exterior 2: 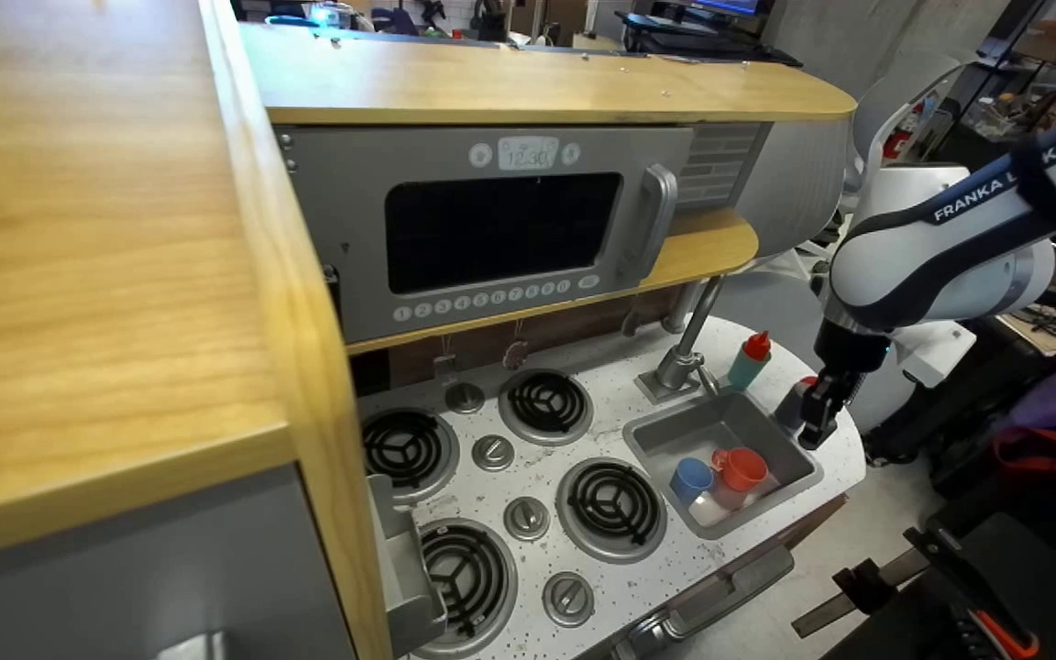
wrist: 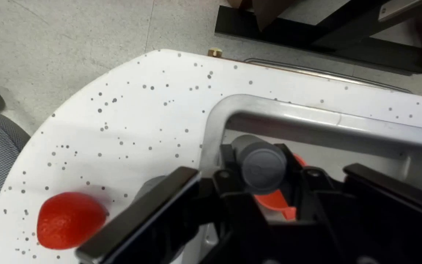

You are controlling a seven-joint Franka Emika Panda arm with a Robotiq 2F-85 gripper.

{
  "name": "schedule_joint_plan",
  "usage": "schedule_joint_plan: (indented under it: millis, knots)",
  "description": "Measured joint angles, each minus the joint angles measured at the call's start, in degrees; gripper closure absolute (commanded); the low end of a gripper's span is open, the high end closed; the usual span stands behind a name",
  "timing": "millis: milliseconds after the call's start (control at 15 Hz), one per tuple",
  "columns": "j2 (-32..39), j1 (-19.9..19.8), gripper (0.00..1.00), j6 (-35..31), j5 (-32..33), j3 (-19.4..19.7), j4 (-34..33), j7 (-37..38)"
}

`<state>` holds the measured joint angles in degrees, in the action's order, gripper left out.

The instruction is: Put the grey thing in the orange cup

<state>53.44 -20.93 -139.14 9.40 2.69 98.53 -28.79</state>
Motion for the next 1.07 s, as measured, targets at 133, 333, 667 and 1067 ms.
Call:
schedule_joint_plan:
  millis: [133,333,667,1067]
  knots:
    - [-0.10,0.41,0.92,0.00,0.02,-0.37,-0.13,0.02]
    - [0.32,1.68,0.92,0.07,0.09,-0.63,-0.75,0.03]
    - [1.99,4.74,0.92,1.48,0.15,-0.70,-2.59,0.03]
    - [4.71,6.32,0.92,5.47,0.24,-0.66,-6.72,0.03]
